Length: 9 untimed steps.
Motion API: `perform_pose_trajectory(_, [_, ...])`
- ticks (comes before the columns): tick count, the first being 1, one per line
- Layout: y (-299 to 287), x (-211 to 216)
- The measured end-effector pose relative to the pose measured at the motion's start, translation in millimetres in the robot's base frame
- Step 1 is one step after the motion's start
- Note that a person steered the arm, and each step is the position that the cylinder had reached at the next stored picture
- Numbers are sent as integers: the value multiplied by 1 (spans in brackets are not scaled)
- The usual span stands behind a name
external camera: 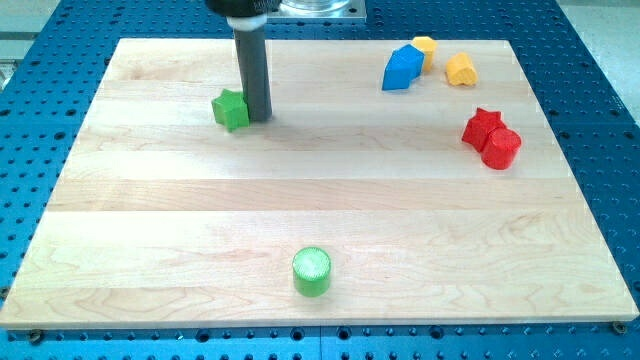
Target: Push the green star into the green circle
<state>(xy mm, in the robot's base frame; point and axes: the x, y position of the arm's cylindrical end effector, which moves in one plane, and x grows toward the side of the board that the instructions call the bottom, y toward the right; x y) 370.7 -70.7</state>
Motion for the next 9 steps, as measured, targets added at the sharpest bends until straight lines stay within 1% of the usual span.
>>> perform_pose_trajectory(1, [-16, -60])
perform_pose_trajectory(2, [-52, -67])
perform_pose_trajectory(3, [-54, 31])
perform_pose_trajectory(4, [-9, 106])
perform_pose_trajectory(5, [-46, 73])
perform_pose_trajectory(6, [-109, 54])
perform_pose_trajectory(7, [-84, -6])
perform_pose_trajectory(8, [-25, 14])
perform_pose_trajectory(9, [11, 92])
